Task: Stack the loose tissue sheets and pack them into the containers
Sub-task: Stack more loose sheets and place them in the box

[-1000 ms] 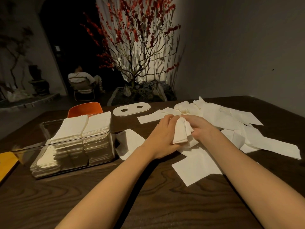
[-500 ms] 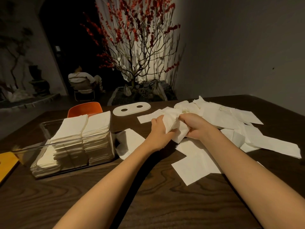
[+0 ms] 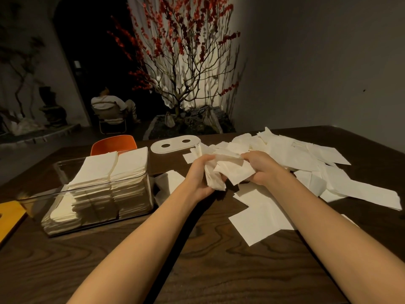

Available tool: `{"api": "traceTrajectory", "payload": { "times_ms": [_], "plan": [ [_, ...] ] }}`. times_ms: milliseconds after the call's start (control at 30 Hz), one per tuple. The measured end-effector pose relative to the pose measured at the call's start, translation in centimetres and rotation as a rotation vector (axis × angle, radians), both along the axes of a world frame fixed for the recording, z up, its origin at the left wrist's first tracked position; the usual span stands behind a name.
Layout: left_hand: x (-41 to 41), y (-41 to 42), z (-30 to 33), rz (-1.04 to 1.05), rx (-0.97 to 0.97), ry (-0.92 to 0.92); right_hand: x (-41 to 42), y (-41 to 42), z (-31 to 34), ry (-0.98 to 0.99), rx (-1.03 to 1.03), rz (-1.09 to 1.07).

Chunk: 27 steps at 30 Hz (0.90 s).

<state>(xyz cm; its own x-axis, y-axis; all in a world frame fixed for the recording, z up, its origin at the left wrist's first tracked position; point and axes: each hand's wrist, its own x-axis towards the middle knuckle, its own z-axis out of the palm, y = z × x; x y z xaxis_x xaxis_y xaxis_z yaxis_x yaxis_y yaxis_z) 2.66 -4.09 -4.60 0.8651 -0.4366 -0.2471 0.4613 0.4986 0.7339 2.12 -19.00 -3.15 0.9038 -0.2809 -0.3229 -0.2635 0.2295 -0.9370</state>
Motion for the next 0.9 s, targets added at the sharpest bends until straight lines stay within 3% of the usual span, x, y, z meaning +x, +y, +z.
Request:
{"api": "traceTrajectory", "payload": {
  "times_ms": [167,467,600,733,900],
  "plan": [
    [-0.2,0.2,0.1,-0.002,-0.069,0.050,0.1,0.4,-0.2,-0.026,0.090,-0.024],
    [-0.3,0.3,0.2,-0.024,0.149,-0.113,-0.2,0.5,0.1,-0.031,0.093,-0.010],
    [-0.2,-0.4,-0.1,0.001,0.375,-0.402,-0.4,0.6,0.2,-0.027,0.040,0.019],
    [0.6,-1.2,-0.6,0.153,0.796,-0.686,-0.8,0.8,0.3,-0.032,0.003,0.058],
    [0.5,-0.8,-1.1,0.226,0.821,-0.847,-1.4,0.9,0.8,-0.053,0.021,0.147]
  ]
}}
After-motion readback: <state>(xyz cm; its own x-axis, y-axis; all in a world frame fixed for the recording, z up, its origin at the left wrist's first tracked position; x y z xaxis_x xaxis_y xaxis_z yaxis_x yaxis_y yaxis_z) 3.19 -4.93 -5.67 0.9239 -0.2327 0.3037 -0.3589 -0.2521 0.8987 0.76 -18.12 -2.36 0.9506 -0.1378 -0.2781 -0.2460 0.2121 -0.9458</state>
